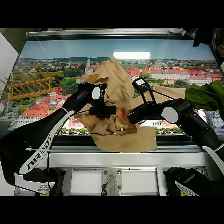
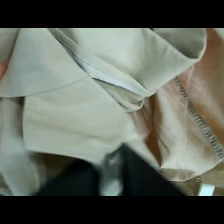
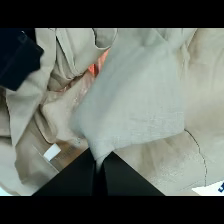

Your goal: Fold the clothes and pants, and hang the long-sleeved shirts on hangers.

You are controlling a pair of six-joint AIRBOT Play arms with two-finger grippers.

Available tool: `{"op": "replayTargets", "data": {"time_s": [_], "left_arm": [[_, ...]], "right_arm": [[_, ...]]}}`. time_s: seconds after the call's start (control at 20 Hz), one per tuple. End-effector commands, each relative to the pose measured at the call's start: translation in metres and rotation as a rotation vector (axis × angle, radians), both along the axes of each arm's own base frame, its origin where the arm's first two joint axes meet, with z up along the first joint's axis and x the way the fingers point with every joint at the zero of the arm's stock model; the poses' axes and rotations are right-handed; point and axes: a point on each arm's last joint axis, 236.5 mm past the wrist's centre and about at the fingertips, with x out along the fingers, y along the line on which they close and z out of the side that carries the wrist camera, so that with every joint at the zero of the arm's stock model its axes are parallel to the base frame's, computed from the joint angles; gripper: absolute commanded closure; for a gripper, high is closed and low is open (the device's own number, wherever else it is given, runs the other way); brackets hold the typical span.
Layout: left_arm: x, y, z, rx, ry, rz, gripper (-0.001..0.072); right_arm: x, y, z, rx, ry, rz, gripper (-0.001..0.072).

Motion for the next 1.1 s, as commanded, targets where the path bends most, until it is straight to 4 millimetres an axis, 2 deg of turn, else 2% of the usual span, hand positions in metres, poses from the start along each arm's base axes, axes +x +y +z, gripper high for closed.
{"op": "replayTargets", "data": {"time_s": [0.0, 0.05, 0.15, 0.25, 0.3, 0.35, 0.4, 0.45, 0.5, 0.55, 0.6, 0.65, 0.7, 0.75, 0.8, 0.85, 0.95, 1.05], "left_arm": [[0.003, -0.006, 0.003, -0.013, -0.027, -0.055, 0.0695], [0.018, -0.003, 0.02, -0.027, -0.078, -0.049, 0.0695], [0.061, 0.002, 0.087, -0.099, -0.247, -0.023, 0.0695], [0.099, 0.008, 0.199, -0.226, -0.49, 0.021, 0.0695], [0.107, 0.011, 0.258, -0.299, -0.609, 0.035, 0.0695], [0.105, 0.013, 0.322, -0.374, -0.74, 0.026, 0.0695], [0.098, 0.016, 0.375, -0.425, -0.863, 0.006, 0.0695], [0.084, 0.017, 0.424, -0.474, -0.977, -0.021, 0.0695], [0.068, 0.018, 0.462, -0.519, -1.076, -0.043, 0.0695], [0.055, 0.017, 0.484, -0.555, -1.139, -0.06, 0.0696], [0.044, 0.017, 0.494, -0.582, -1.172, -0.063, 0.0695], [0.036, 0.017, 0.493, -0.595, -1.179, -0.062, 0.0695], [0.029, 0.017, 0.479, -0.584, -1.152, -0.069, 0.0695], [0.024, 0.019, 0.462, -0.562, -1.111, -0.076, 0.0695], [0.021, 0.021, 0.439, -0.532, -1.055, -0.084, 0.0695], [0.017, 0.022, 0.415, -0.5, -0.996, -0.094, 0.0695], [0.002, 0.027, 0.355, -0.421, -0.834, -0.121, 0.0695], [-0.022, 0.032, 0.295, -0.351, -0.678, -0.149, 0.0695]], "right_arm": [[-0.004, -0.006, -0.002, -0.01, 0.034, -0.012, 0.0697], [0.0, -0.015, 0.0, -0.014, 0.043, -0.043, 0.0697], [0.021, -0.04, 0.022, -0.002, 0.021, -0.126, 0.0697], [0.051, -0.071, 0.076, 0.034, -0.062, -0.222, 0.0698], [0.063, -0.085, 0.114, 0.058, -0.128, -0.26, 0.0698], [0.069, -0.094, 0.149, 0.079, -0.192, -0.281, 0.0698], [0.07, -0.099, 0.196, 0.111, -0.275, -0.297, 0.0698], [0.067, -0.1, 0.233, 0.136, -0.344, -0.294, 0.0698], [0.059, -0.101, 0.27, 0.169, -0.41, -0.296, 0.0698], [0.051, -0.102, 0.298, 0.2, -0.454, -0.307, 0.0698], [0.042, -0.104, 0.32, 0.224, -0.489, -0.315, 0.0698], [0.036, -0.109, 0.333, 0.234, -0.505, -0.338, 0.0698], [0.03, -0.114, 0.337, 0.234, -0.504, -0.361, 0.0698], [0.026, -0.119, 0.332, 0.221, -0.48, -0.381, 0.0698], [0.022, -0.126, 0.319, 0.186, -0.428, -0.41, 0.0698], [0.017, -0.132, 0.298, 0.136, -0.349, -0.431, 0.0698], [0.006, -0.14, 0.251, 0.049, -0.19, -0.453, 0.0698], [-0.006, -0.143, 0.199, -0.022, -0.023, -0.463, 0.0698]]}}
